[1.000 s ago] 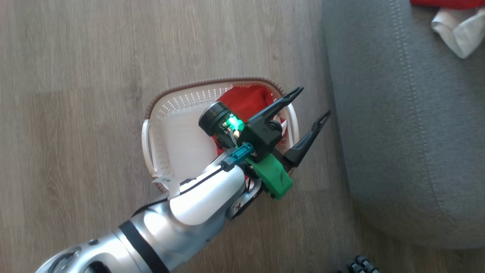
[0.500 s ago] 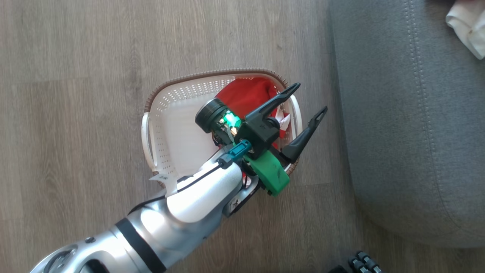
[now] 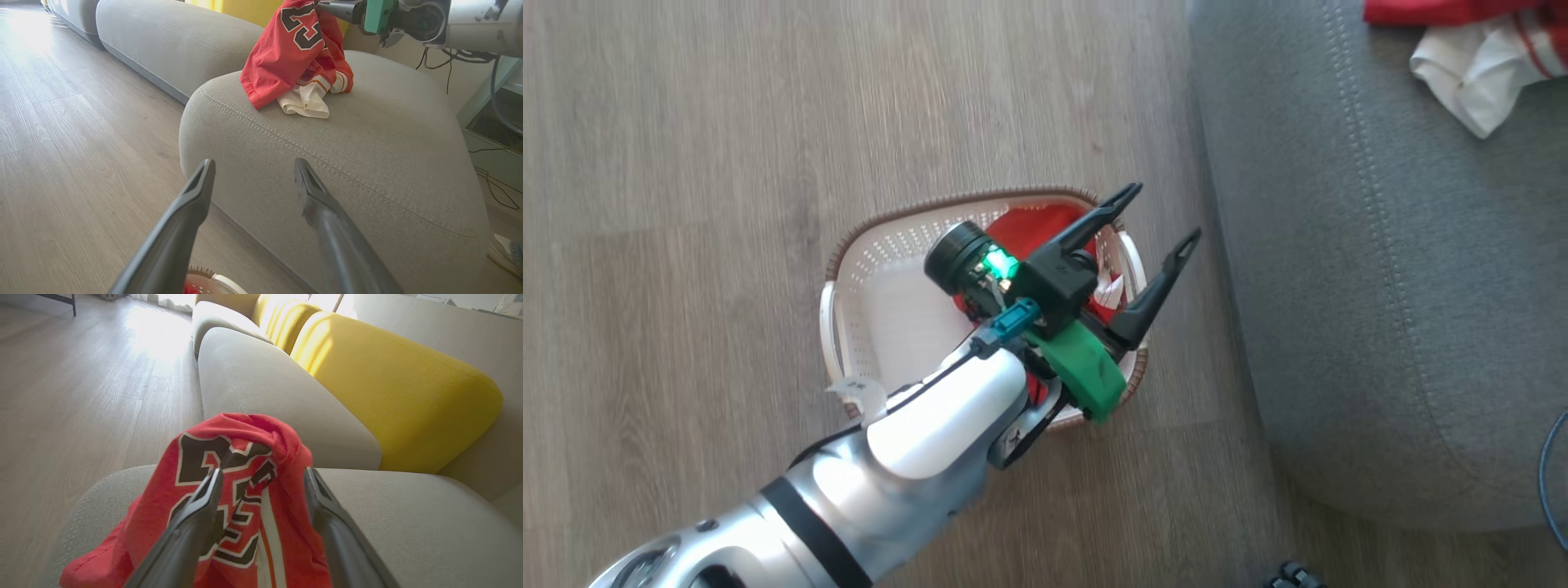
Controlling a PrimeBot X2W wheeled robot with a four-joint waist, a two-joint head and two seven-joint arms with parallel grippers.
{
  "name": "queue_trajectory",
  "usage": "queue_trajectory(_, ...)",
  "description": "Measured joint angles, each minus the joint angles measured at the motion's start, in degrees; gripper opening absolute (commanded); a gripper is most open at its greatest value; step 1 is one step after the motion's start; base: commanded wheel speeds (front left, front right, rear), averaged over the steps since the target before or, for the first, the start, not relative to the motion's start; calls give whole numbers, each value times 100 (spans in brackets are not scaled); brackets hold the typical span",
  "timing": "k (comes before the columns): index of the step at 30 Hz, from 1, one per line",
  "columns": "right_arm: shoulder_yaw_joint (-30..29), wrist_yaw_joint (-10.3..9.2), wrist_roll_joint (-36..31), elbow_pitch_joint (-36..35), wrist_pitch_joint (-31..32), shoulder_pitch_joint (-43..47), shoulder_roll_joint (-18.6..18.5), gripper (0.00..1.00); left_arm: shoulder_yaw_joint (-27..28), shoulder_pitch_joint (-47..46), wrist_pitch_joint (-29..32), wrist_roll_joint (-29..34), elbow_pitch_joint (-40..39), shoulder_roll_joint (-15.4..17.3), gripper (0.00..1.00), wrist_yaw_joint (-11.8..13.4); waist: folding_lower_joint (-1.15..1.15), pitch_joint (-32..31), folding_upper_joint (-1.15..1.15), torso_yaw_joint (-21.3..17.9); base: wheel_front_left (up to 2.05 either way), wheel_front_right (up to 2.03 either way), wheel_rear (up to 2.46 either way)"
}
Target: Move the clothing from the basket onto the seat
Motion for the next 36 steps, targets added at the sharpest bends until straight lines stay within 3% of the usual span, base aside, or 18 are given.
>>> queue_trajectory(16,1621,0,1269,-1410,-7,1471,631,100,731,851,-99,-371,52,293,100,238,0,-1087,0,148,0,0,0)
queue_trajectory(27,2150,0,1693,-1886,-7,2787,1173,100,1894,2308,-99,-390,-346,778,100,586,-1,-2015,0,468,0,0,0)
queue_trajectory(36,2503,0,2165,-2362,-7,3672,1234,100,2811,3574,-99,-231,-871,1085,100,911,-1,-2496,0,686,0,0,0)
